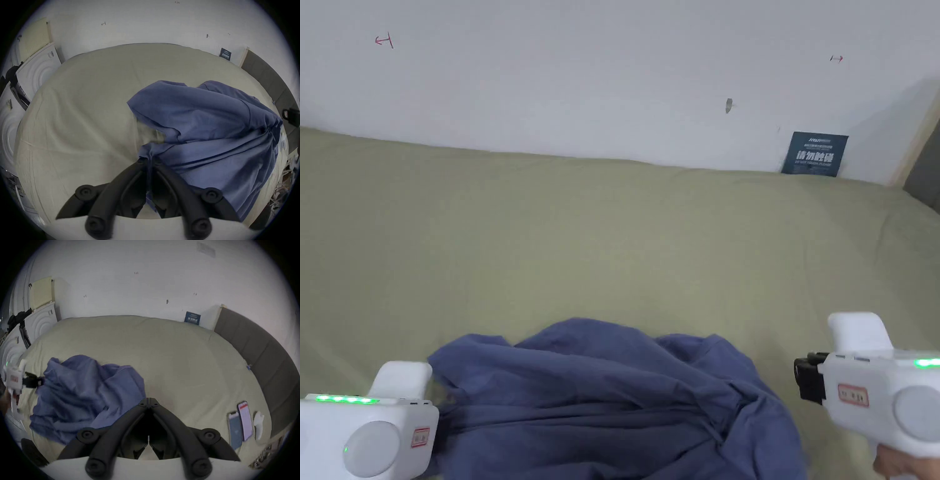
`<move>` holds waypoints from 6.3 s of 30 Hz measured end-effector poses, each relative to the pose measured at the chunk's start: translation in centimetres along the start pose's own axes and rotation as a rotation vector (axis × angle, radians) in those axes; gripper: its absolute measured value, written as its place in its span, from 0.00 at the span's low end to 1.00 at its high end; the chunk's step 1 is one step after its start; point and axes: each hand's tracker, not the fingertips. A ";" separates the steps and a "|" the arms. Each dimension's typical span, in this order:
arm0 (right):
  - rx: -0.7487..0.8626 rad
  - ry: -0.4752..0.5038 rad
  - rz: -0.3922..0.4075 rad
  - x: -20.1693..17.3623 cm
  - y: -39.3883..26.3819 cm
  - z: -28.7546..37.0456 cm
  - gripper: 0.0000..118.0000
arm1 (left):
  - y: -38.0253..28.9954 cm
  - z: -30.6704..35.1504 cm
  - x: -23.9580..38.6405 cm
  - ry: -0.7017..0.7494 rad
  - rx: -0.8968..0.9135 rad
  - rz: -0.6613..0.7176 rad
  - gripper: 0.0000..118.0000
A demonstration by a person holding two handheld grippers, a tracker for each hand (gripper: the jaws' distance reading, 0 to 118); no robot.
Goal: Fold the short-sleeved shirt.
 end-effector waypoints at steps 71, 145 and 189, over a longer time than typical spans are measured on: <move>0.474 -0.178 -0.055 1.1 29.6 17.9 0.05 | 30.4 28.9 -1.6 0.293 0.651 0.088 0.04; 0.099 -0.083 -0.082 -4.1 -20.5 18.8 0.00 | -17.0 16.8 -8.5 -0.003 0.092 0.256 0.87; -0.285 -0.092 0.207 -0.7 3.1 -13.8 0.87 | -13.4 10.4 -5.9 -0.015 -0.052 0.099 0.02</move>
